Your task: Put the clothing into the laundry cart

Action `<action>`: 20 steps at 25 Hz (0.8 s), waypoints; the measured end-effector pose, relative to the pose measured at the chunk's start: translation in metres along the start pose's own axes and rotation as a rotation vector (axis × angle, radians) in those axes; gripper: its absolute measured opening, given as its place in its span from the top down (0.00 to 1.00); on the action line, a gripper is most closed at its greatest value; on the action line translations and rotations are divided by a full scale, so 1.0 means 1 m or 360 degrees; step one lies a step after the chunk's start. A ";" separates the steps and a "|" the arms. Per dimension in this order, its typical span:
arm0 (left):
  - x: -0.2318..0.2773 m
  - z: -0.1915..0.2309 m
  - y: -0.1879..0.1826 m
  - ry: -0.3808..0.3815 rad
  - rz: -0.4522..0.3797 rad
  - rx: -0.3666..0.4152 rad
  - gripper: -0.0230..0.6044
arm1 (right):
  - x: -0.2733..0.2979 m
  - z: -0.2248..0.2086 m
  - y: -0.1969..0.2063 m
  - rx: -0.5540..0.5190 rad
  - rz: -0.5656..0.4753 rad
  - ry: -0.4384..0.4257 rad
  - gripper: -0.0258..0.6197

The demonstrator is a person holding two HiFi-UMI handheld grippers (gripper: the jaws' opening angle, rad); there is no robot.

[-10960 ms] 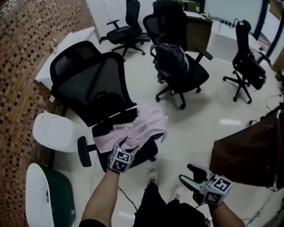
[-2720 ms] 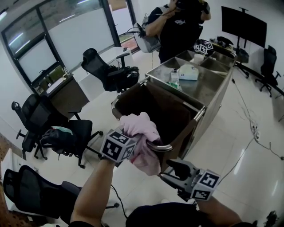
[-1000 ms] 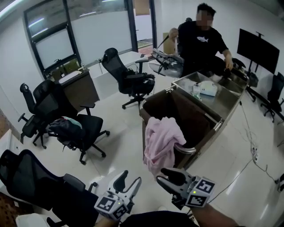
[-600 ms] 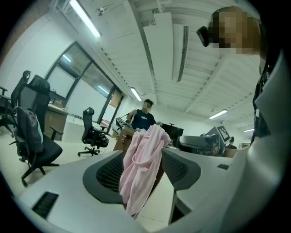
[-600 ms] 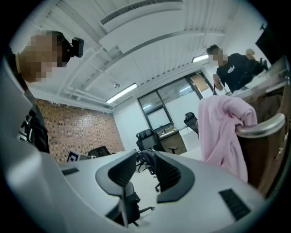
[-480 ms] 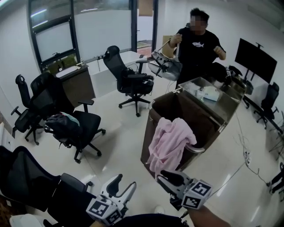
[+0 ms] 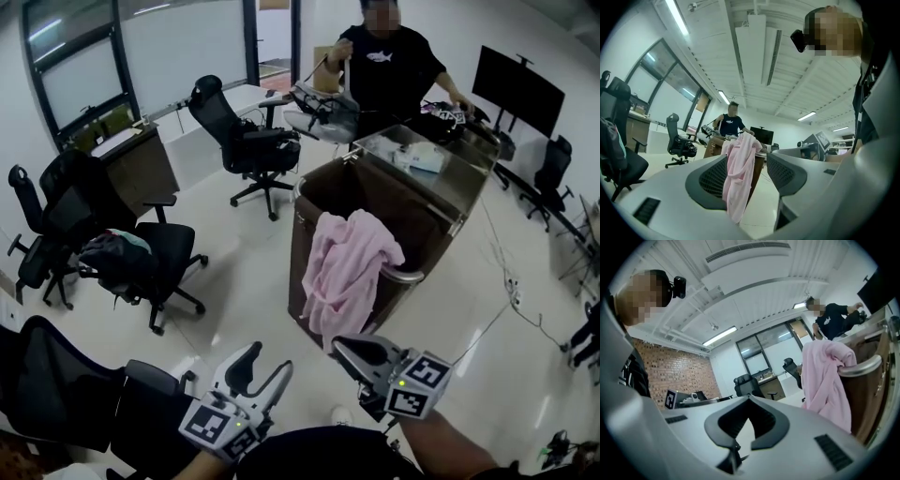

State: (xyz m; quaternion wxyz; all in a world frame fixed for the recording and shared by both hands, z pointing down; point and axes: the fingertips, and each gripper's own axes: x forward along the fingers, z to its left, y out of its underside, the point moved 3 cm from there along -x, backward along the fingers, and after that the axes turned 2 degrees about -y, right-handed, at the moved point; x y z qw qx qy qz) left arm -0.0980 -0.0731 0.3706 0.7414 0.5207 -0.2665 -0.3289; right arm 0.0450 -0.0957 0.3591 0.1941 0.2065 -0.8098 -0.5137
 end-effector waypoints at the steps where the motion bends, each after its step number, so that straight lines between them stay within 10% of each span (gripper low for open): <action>1: 0.000 0.000 0.000 -0.0003 0.0003 -0.0008 0.57 | -0.001 0.001 0.001 -0.0001 0.0009 -0.0006 0.93; 20: 0.002 -0.003 0.012 -0.0129 -0.0004 0.0014 0.57 | 0.006 -0.006 0.010 -0.0005 0.0061 -0.0143 0.93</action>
